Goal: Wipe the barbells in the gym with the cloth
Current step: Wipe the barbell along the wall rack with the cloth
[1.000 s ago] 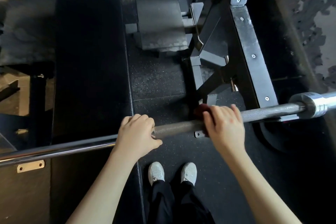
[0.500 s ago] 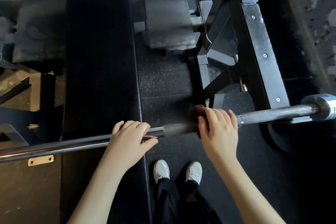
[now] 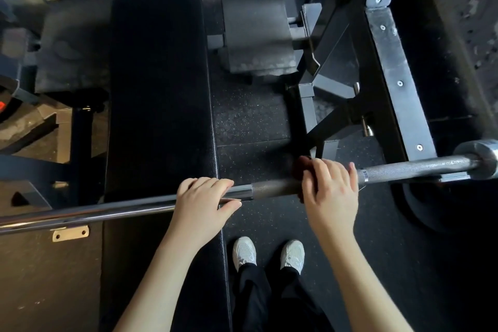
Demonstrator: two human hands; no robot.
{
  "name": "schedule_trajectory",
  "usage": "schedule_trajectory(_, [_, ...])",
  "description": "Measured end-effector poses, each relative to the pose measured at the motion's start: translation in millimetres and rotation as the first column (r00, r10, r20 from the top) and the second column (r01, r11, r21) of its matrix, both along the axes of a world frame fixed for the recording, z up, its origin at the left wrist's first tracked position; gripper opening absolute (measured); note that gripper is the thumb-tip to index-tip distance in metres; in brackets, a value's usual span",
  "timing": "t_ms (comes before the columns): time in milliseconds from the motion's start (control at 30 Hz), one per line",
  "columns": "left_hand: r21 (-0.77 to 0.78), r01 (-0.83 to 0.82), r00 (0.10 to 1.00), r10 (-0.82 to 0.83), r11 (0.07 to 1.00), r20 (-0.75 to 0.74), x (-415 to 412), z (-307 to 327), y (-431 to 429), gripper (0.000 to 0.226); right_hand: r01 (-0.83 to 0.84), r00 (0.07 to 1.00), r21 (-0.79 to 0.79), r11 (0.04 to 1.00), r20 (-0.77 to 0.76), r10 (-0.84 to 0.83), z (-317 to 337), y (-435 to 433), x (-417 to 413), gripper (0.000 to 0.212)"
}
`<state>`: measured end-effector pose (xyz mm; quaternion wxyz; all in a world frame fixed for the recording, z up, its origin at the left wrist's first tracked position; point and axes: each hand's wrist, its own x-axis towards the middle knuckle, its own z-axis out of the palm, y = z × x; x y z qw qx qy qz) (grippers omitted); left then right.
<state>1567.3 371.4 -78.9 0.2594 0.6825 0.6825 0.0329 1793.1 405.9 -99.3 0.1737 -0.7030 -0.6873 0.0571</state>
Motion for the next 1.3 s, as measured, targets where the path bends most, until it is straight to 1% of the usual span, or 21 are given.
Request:
schedule_trajectory(67, [0.023, -0.008, 1.0, 0.008, 1.0, -0.01, 1, 0, -1, 0.063, 0.148, 0.985, -0.016, 0.989, -0.083, -0.149, 2, -7, -37, 0.031])
schedule_trajectory(100, [0.022, -0.014, 1.0, 0.015, 1.0, -0.012, 1, 0, -2, 0.064, 0.094, 0.99, -0.006, 0.996, -0.102, -0.094, 3, -14, -52, 0.031])
schedule_trajectory(133, [0.008, -0.011, 1.0, 0.011, 1.0, -0.015, 1, 1, -1, 0.067, -0.042, 0.994, 0.004, 0.999, -0.106, 0.042, 3, -22, -58, 0.031])
schedule_trajectory(200, [-0.048, -0.01, 1.0, 0.009, 0.999, -0.022, -1, 4, 0, 0.062, -0.369, 0.928, 0.008, 0.929, -0.052, 0.369, 7, -20, -38, 0.034])
schedule_trajectory(233, [-0.086, -0.008, 1.0, 0.005, 0.996, -0.031, -1, 6, 1, 0.054, -0.448, 0.894, -0.002, 0.894, 0.005, 0.448, 7, -11, -16, 0.035])
schedule_trajectory(267, [-0.129, 0.006, 0.999, -0.012, 0.992, -0.047, 0, 8, 4, 0.047, -0.434, 0.899, -0.019, 0.901, 0.062, 0.434, 5, -2, 6, 0.034])
schedule_trajectory(300, [-0.167, 0.017, 0.998, -0.026, 0.986, -0.055, 1, 12, 7, 0.039, -0.325, 0.941, -0.018, 0.946, 0.096, 0.325, 4, 6, 25, 0.032])
schedule_trajectory(367, [-0.208, 0.047, 0.995, -0.065, 0.977, -0.082, 4, 14, 14, 0.028, 0.027, 0.999, 0.008, 1.0, 0.044, -0.027, 1, 13, 42, 0.029])
schedule_trajectory(433, [-0.266, 0.097, 0.985, -0.13, 0.959, -0.112, 11, 14, 23, 0.04, 0.216, 0.976, 0.044, 0.975, -0.034, -0.215, -5, 9, 19, 0.026])
schedule_trajectory(467, [-0.29, 0.123, 0.982, -0.159, 0.949, -0.106, 16, 14, 30, 0.041, 0.2, 0.978, 0.045, 0.979, -0.066, -0.197, -6, 4, 4, 0.026])
schedule_trajectory(533, [-0.341, 0.165, 0.98, -0.194, 0.925, -0.051, 27, 11, 43, 0.04, 0.011, 0.995, 0.066, 0.998, -0.097, -0.005, -5, -7, -7, 0.027])
schedule_trajectory(633, [-0.472, 0.181, 0.977, -0.215, 0.863, -0.017, 47, 7, 62, 0.058, -0.325, 0.946, 0.061, 0.944, 0.007, 0.325, 2, 5, 34, 0.031])
schedule_trajectory(700, [-0.503, 0.166, 0.974, -0.221, 0.848, -0.051, 58, 4, 68, 0.045, -0.289, 0.955, 0.05, 0.956, 0.088, 0.284, -1, 20, 68, 0.03])
schedule_trajectory(800, [-0.403, 0.12, 0.969, -0.195, 0.907, -0.15, 66, 2, 63, 0.032, 0.119, 0.993, 0.05, 0.992, 0.021, -0.12, -3, 29, 82, 0.03])
schedule_trajectory(867, [-0.267, 0.123, 0.952, -0.19, 0.956, -0.241, 68, 0, 55, 0.029, 0.269, 0.963, 0.079, 0.96, -0.049, -0.266, -4, 24, 53, 0.024])
schedule_trajectory(900, [-0.213, 0.13, 0.943, -0.187, 0.968, -0.276, 68, -1, 52, 0.029, 0.24, 0.969, 0.082, 0.967, -0.081, -0.234, -3, 21, 33, 0.023])
schedule_trajectory(967, [-0.143, 0.143, 0.927, -0.183, 0.979, -0.327, 69, -4, 47, 0.028, 0.016, 0.995, 0.046, 0.999, -0.099, -0.012, 0, 8, -1, 0.025])
schedule_trajectory(1067, [0.03, 0.155, 0.927, -0.134, 0.987, -0.351, 69, -11, 39, 0.025, -0.351, 0.934, 0.032, 0.936, -0.065, 0.352, 4, 5, 6, 0.029])
schedule_trajectory(1133, [0.147, 0.145, 0.945, -0.093, 0.978, -0.312, 70, -20, 33, 0.033, -0.398, 0.918, 0.015, 0.917, 0.009, 0.398, 6, 16, 36, 0.029])
schedule_trajectory(1233, [0.283, 0.127, 0.936, -0.021, 0.951, -0.351, 72, -24, 27, 0.032, -0.072, 0.997, 0.0, 0.997, 0.034, 0.072, 5, 29, 73, 0.029])
schedule_trajectory(1300, [0.351, 0.12, 0.936, 0.012, 0.929, -0.351, 72, -24, 28, 0.031, 0.163, 0.987, 0.01, 0.987, -0.002, -0.163, 3, 26, 59, 0.027])
